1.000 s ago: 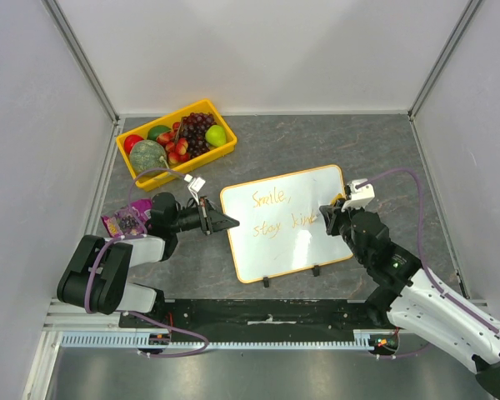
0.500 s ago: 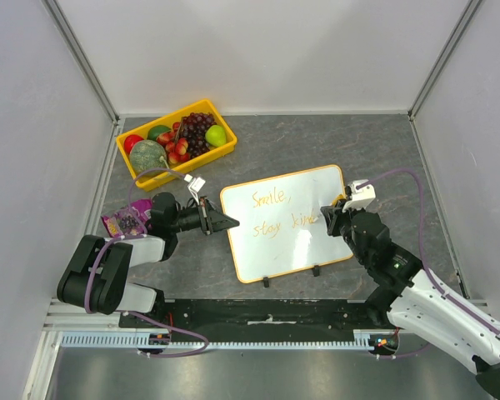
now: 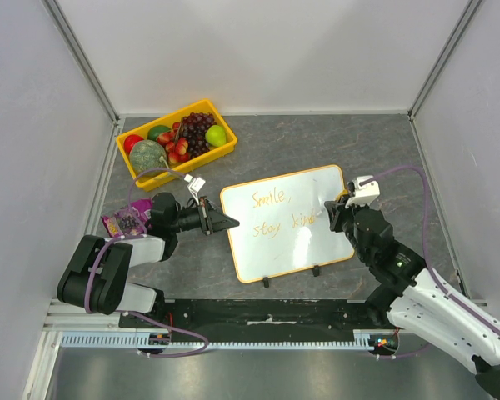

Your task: Write a sentence on the whiteboard

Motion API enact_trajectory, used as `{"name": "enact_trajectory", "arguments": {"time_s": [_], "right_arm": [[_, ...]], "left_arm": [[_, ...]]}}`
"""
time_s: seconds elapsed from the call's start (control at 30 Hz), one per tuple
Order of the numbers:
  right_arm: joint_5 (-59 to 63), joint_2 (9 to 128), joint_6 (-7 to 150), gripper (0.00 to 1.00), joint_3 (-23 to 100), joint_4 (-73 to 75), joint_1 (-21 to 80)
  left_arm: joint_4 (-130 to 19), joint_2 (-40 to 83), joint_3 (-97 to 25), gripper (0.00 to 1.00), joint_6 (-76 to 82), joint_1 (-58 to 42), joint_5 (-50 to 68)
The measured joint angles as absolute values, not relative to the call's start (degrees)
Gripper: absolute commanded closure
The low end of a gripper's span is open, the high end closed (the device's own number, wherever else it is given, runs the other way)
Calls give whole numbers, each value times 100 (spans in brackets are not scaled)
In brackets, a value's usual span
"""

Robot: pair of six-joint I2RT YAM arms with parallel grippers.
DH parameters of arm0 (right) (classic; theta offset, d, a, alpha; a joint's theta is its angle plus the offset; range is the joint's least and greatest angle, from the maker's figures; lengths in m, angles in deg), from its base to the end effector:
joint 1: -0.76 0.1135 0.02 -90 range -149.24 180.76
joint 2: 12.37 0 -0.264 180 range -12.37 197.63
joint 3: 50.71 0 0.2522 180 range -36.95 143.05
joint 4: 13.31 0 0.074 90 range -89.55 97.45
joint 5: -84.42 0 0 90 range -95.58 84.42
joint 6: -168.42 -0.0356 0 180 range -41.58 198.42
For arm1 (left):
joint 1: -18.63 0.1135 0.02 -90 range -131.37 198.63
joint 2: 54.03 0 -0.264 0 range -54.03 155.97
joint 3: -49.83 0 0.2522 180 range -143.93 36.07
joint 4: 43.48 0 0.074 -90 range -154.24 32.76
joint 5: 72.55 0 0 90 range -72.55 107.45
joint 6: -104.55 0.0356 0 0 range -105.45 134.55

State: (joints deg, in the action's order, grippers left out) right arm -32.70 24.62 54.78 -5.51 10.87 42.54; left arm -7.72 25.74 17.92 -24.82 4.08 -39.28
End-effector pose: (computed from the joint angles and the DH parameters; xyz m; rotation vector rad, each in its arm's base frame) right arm 0.1304 0.0947 0.2793 0.0396 1.8334 0.3689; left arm 0.2188 -0.0875 0.1667 0.3791 1.9201 -1.5206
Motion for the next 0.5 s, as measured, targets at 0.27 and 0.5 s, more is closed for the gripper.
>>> {"name": "enact_trajectory", "arguments": {"time_s": [0.27,0.5], "right_arm": [[-3314,2307,5507,100,-551,1178,4254],[-3381,2294,5507,100,-553,1218,4254]], "left_arm": [[-772,2574,1792,98,-2482,408,-3928],[-770,2574,1792,98,-2482,406,-3928]]}}
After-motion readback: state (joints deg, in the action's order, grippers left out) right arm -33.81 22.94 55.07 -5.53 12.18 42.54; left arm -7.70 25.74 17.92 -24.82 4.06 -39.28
